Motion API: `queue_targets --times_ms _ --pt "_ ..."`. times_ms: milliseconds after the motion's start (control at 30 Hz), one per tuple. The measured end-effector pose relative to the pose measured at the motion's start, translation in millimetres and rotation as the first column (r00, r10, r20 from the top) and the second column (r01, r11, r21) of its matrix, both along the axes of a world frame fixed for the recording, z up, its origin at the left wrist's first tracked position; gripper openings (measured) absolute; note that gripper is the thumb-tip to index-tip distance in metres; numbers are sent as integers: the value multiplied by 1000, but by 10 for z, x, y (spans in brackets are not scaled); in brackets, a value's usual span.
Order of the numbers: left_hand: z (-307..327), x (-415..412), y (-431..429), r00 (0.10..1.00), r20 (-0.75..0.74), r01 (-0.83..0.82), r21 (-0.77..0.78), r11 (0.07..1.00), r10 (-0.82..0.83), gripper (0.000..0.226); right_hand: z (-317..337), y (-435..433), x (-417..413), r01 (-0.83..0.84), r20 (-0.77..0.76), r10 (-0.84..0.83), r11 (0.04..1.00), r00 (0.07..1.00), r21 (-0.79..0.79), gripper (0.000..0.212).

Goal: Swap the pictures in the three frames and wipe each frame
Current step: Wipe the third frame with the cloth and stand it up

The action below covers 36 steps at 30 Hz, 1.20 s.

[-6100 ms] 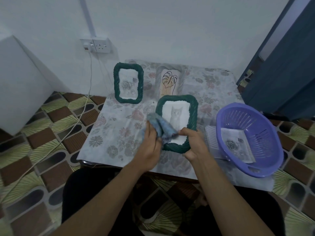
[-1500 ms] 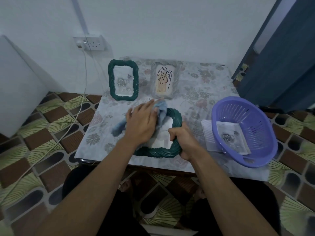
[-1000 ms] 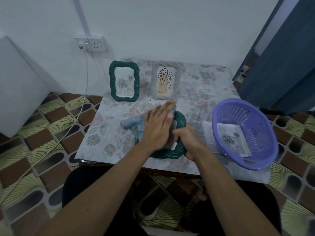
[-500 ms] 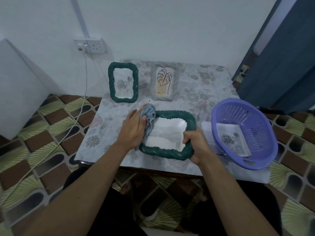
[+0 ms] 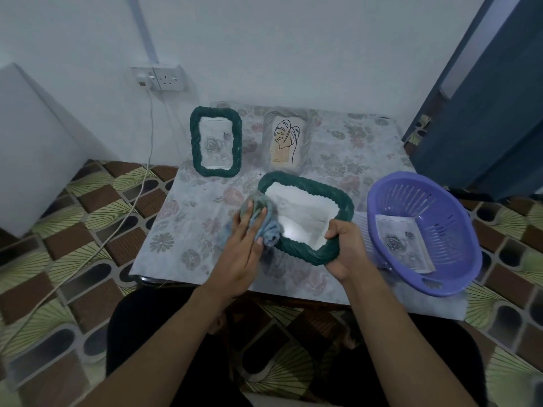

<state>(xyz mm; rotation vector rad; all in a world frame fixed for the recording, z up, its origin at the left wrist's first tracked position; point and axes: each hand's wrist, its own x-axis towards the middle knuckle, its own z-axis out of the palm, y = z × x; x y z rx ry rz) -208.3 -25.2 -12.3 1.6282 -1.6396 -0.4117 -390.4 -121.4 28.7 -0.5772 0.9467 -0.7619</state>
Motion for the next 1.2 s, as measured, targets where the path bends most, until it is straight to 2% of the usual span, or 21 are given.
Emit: queue_targets --times_ms 67,200,233,267,333,433,500,600,667,733,833,933,1000,1033,1100,1200 --pt "24 51 -92 992 128 -13 -63 998 21 51 33 51 7 -60 -40 60 998 997 -8 60" --pt "122 176 -320 935 341 -84 -48 995 96 60 163 102 32 -164 -107 160 986 981 -35 47" --pt "145 214 -373 922 369 -112 -42 993 120 61 179 116 38 -186 -100 183 982 978 -15 46" --pt "164 257 -426 915 375 -144 -32 989 146 61 167 123 46 -199 -94 198 980 976 5 56" --pt "241 318 -501 921 339 -198 -16 980 191 63 126 154 79 -200 -76 201 980 977 19 80" --pt "345 257 -524 938 288 -177 -85 980 195 62 106 157 136 -170 -71 168 985 983 -28 93" --pt "363 179 -502 945 250 -183 -127 975 210 60 163 148 152 -147 -63 145 988 987 -39 83" --pt "282 79 -441 937 229 -251 -92 964 265 62 214 162 157 -79 -47 77 996 996 -32 40" --pt "228 -30 -368 929 214 -305 -13 952 301 69 176 157 181 -12 -25 12 1000 1000 -6 42" --pt "172 -173 -298 940 162 -316 79 946 300 73 128 156 222 46 -17 -46 999 999 16 60" --pt "91 -385 -192 984 68 -174 119 978 167 73 146 164 317 117 36 -117 993 992 7 66" --pt "104 -565 -46 997 -71 10 106 994 -3 60 182 152 342 205 21 -206 978 978 21 48" --pt "126 -606 49 991 -99 98 73 992 -91 57 210 143 316 235 11 -236 971 972 29 38" --pt "120 -579 73 991 -64 119 56 991 -116 57 216 141 304 248 6 -248 968 969 35 37" --pt "87 -458 41 989 108 97 18 995 -99 57 226 165 287 228 23 -229 972 973 52 36" --pt "123 -247 -116 943 327 -71 -10 997 70 57 216 201 267 182 86 -188 981 978 71 34"
